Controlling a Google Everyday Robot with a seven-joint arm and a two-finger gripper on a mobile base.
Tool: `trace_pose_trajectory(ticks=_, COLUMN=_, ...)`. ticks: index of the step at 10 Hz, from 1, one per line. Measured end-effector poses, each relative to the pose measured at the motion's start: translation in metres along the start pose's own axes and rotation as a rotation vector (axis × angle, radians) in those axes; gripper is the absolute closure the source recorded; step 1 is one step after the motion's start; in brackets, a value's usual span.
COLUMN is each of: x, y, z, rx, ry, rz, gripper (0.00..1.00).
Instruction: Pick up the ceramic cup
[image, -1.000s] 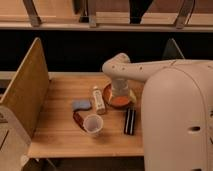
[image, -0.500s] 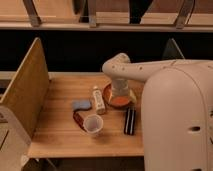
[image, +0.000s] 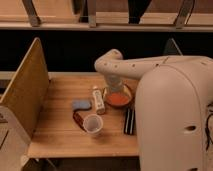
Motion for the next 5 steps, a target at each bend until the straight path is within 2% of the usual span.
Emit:
trace_pose_trajectory(ticks=2, x=0.009, y=0.029, z=-0.015, rx=0.008, ry=-0.024, rz=-0.08, gripper=0.2)
trace_pose_trajectory(ticks=5, x=0.04, y=0.05, z=-0.029, rx=0.022, ry=-0.034, rz=-0.122, gripper=0.2)
